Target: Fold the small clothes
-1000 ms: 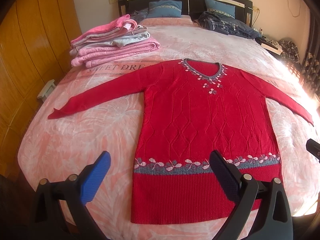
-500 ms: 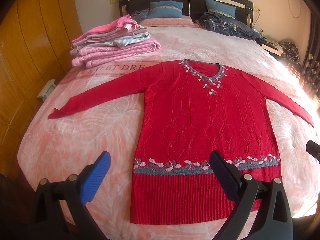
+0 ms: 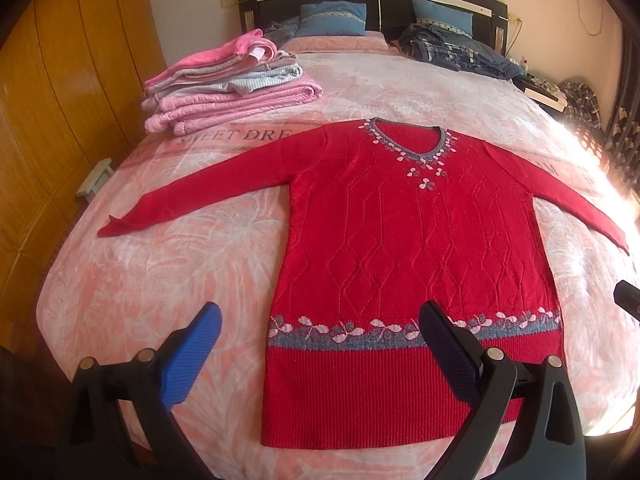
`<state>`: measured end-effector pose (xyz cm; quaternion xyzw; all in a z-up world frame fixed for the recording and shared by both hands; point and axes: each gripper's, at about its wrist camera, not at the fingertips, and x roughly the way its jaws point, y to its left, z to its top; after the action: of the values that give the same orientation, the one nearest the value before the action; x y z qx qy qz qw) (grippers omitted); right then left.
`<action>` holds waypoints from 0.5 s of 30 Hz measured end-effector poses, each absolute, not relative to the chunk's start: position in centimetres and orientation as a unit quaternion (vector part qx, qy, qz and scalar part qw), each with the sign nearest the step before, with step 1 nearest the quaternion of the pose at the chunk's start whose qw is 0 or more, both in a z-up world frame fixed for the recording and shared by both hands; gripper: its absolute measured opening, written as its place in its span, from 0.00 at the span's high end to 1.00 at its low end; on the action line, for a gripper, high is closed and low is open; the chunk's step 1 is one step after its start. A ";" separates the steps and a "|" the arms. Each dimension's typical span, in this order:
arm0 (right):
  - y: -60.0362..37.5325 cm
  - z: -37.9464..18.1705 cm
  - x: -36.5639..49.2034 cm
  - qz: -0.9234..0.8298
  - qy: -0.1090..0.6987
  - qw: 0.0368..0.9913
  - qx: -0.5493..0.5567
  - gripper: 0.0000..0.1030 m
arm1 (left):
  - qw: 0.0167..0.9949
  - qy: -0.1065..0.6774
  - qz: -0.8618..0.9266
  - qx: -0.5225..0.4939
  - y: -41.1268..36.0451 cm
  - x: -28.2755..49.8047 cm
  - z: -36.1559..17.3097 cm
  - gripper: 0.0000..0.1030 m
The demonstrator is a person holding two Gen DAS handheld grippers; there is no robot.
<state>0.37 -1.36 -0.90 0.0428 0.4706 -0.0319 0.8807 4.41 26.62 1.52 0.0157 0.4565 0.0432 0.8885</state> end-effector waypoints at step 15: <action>-1.8 -1.1 0.3 -0.035 0.472 0.880 0.046 0.03 | 0.890 0.454 0.043 0.018 26.7 4.3 1.6 0.04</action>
<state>0.27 -1.76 -1.09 0.0458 0.4716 -0.0351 0.8799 4.32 26.74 1.55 0.0182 0.4539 0.0431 0.8898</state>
